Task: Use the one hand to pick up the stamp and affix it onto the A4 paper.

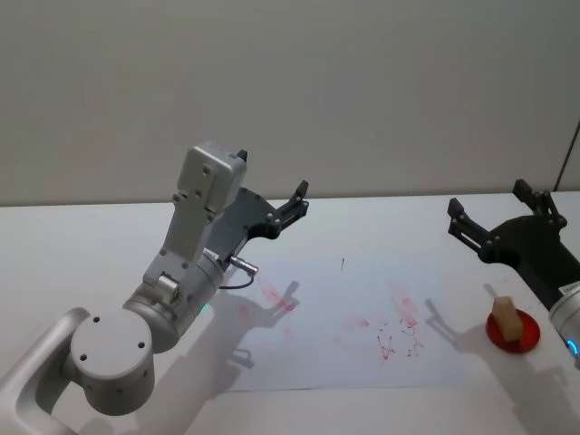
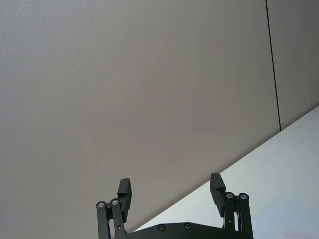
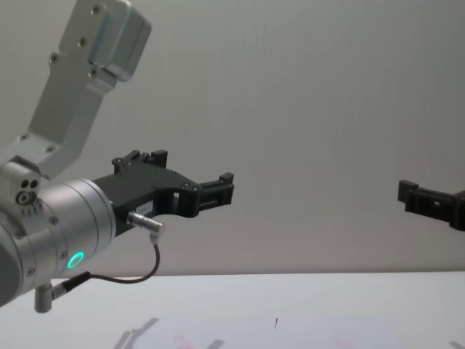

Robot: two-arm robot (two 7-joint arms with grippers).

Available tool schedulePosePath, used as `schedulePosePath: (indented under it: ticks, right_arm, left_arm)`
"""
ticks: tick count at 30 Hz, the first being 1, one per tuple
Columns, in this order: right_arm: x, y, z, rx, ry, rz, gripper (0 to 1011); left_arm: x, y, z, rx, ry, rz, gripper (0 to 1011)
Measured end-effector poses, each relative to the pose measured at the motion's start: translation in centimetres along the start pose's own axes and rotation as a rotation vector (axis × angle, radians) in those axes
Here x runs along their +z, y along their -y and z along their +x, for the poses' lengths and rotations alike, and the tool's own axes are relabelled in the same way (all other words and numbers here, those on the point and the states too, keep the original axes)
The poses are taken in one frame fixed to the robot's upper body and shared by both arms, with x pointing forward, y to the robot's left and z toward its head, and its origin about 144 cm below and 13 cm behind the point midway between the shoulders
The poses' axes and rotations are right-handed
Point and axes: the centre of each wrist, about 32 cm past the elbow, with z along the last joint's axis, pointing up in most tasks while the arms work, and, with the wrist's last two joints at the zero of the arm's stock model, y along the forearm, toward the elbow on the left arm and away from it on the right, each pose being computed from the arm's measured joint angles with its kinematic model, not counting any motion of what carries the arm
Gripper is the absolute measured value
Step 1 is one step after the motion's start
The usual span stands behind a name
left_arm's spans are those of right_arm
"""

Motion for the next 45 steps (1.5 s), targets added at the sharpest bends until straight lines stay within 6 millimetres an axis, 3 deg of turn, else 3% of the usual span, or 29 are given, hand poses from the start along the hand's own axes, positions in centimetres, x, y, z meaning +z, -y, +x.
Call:
schedulePosePath:
  ticks: [45]
  right_arm:
    - [-0.02,0.01,-0.01,0.000,0.000,-0.001,1001]
  left_arm:
    - [0.00,0.00,0.00,0.000,0.000,0.000,1001]
